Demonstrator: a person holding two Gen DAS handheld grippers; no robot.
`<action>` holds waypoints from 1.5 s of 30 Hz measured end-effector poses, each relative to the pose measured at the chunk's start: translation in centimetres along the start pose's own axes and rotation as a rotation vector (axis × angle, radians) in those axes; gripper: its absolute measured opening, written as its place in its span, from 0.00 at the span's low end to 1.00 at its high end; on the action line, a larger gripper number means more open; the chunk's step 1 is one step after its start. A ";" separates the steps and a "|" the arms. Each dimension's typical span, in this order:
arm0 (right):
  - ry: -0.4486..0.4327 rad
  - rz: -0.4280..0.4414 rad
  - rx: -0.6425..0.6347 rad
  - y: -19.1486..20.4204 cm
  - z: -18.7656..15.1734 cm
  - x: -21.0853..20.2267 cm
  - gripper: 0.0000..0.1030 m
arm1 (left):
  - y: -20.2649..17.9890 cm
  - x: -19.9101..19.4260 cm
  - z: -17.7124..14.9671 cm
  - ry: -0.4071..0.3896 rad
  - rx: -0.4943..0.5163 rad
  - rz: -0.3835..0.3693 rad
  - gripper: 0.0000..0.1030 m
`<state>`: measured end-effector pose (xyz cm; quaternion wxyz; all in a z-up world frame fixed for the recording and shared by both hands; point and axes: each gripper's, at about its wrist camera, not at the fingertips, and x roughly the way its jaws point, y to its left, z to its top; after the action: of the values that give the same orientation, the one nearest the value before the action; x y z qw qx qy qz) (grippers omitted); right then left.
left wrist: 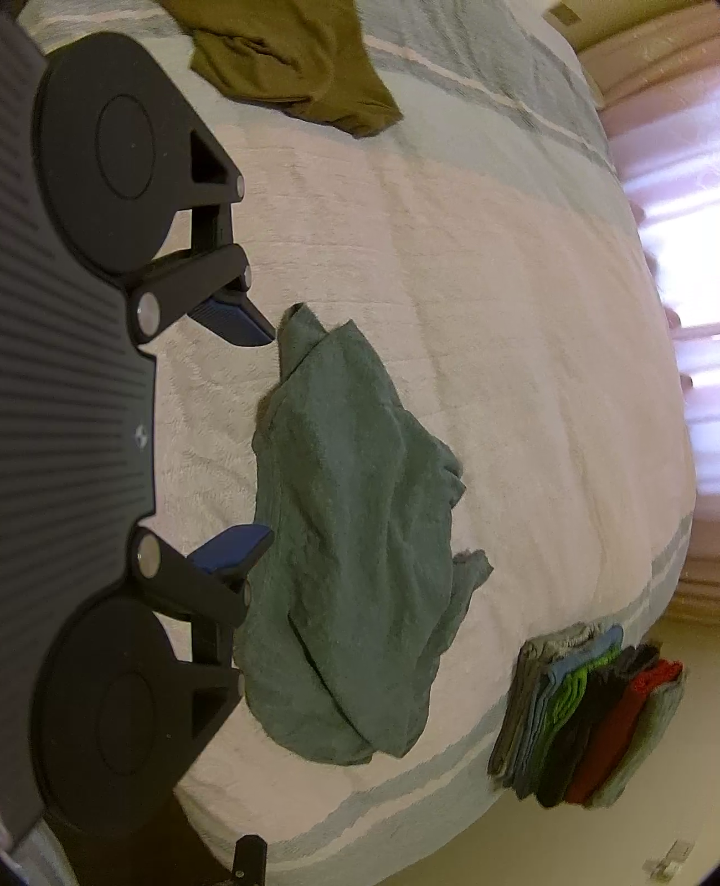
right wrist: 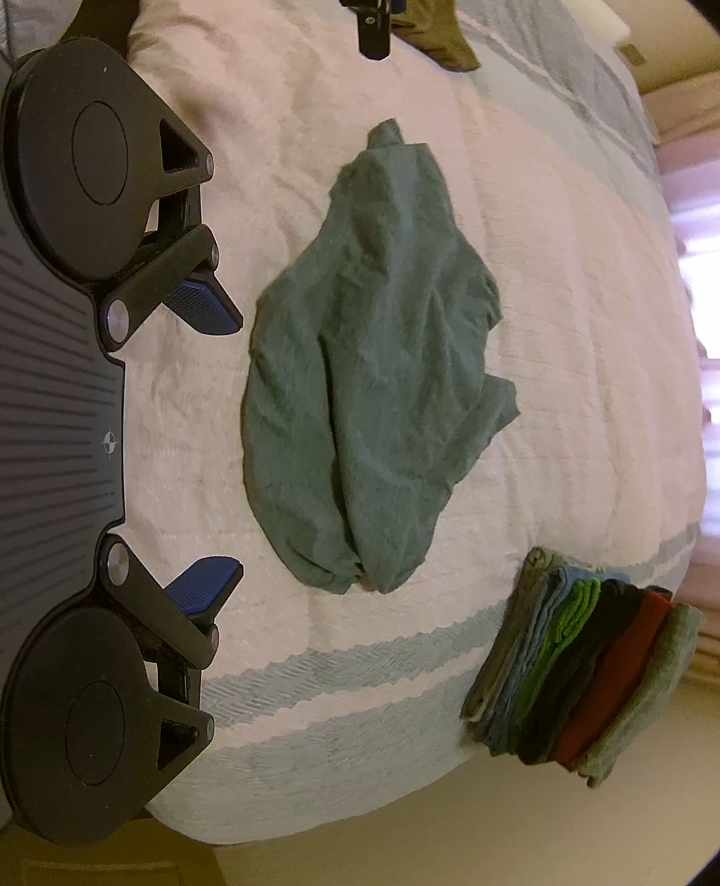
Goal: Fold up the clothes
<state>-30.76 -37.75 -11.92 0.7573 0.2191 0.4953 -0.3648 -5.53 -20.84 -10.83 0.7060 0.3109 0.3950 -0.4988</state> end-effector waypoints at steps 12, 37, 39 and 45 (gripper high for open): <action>0.053 0.063 -0.085 -0.9 -0.5 4.9 0.87 | 1.7 3.5 -2.8 0.018 -0.022 0.068 0.65; -0.192 -0.336 -0.755 -2.8 -7.8 21.5 0.74 | 2.8 22.0 -11.1 -0.444 1.346 0.229 0.59; -0.210 -0.359 -0.801 -3.3 -7.9 22.3 0.66 | 3.1 23.0 -11.3 -0.464 1.401 0.224 0.59; -0.295 -0.264 -0.797 -4.2 -6.8 20.7 0.01 | 4.2 21.2 -8.2 -0.468 1.244 0.031 0.27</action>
<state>-32.95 -42.65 -33.45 0.7921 -0.2096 0.5076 -0.2665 0.48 -22.41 -33.05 0.4693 0.5494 -0.1349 -0.6780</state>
